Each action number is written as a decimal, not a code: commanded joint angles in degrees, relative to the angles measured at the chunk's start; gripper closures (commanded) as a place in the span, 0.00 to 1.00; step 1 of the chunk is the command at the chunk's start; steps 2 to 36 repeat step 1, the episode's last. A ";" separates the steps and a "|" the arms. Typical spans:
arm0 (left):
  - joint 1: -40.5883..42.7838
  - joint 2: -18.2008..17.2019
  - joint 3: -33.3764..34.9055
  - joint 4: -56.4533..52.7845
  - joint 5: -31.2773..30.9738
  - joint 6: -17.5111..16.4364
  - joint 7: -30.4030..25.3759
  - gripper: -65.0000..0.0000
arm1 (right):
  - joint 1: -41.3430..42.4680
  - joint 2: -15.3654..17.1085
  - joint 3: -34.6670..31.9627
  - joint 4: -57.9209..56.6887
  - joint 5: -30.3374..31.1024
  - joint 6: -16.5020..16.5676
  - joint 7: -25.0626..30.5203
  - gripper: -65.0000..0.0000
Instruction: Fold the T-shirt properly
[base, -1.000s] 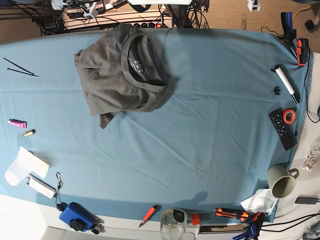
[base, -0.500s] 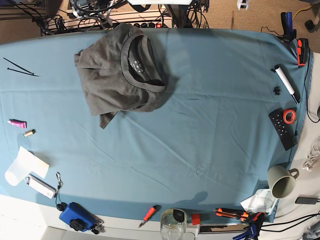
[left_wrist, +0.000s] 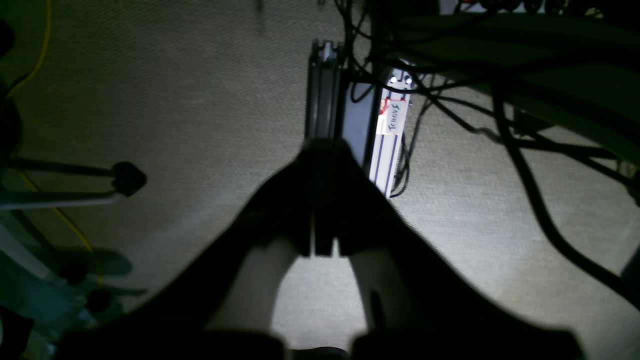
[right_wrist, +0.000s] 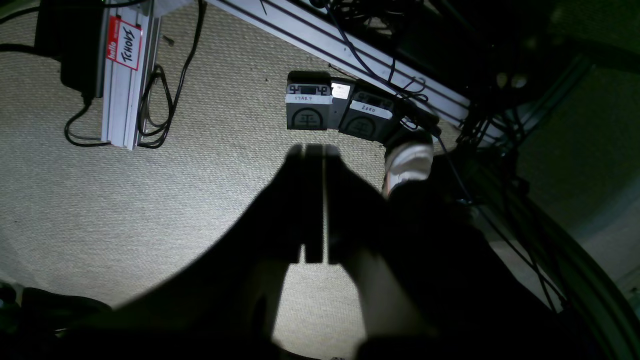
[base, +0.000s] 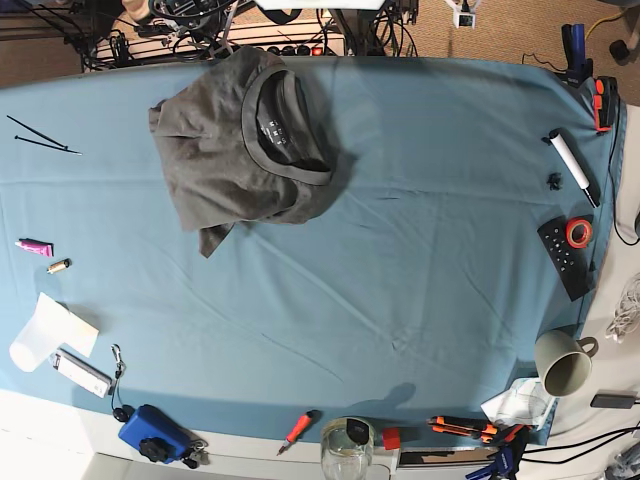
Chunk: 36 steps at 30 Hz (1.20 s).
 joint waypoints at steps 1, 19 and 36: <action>0.74 -0.17 -0.11 0.46 0.00 0.00 -0.44 1.00 | -0.17 0.63 0.07 0.37 0.13 -0.28 -0.04 0.98; 0.74 -0.17 -0.11 0.46 0.00 0.00 -0.44 1.00 | -0.17 0.63 0.07 0.37 0.13 -0.28 -0.04 0.98; 0.74 -0.17 -0.11 0.46 0.00 0.00 -0.44 1.00 | -0.17 0.63 0.07 0.37 0.13 -0.28 -0.04 0.98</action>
